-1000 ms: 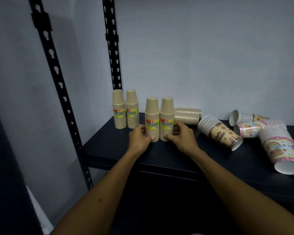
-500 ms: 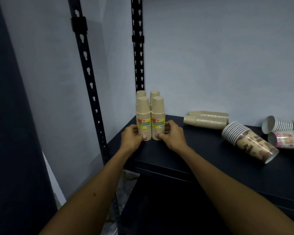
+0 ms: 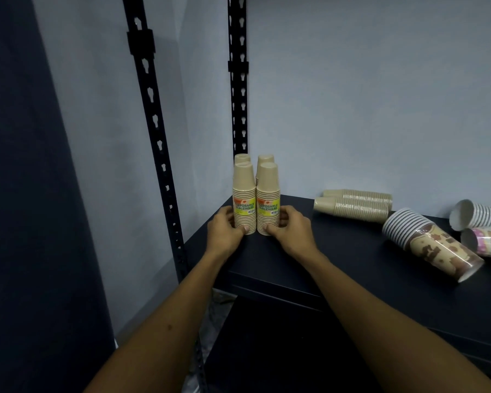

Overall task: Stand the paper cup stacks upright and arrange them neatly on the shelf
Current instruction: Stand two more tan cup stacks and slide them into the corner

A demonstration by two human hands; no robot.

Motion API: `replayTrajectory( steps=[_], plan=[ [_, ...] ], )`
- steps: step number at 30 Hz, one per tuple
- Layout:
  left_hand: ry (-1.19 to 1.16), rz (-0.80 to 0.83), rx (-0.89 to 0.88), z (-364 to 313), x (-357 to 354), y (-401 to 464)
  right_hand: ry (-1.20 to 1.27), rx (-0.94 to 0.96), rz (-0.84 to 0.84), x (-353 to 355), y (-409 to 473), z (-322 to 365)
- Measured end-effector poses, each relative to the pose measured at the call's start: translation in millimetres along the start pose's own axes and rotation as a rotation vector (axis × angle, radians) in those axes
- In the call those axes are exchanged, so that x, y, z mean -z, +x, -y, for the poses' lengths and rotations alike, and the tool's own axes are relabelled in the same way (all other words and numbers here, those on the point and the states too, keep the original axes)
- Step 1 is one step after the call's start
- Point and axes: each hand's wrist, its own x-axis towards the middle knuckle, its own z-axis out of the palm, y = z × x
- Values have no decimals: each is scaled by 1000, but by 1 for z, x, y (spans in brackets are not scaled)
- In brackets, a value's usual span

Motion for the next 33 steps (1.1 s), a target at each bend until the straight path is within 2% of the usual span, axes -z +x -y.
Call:
replayTrajectory(
  steps=[6,16,33],
  plan=[
    [7,-37,16,2,1,0,-33,-5,43,3,-1,-2],
    [15,-40,-10,5,-2,2,-152,48,-9,0,-1,-2],
    [-48,-40,4,6,-1,2,-115,40,23,-1,1,-5]
  ],
)
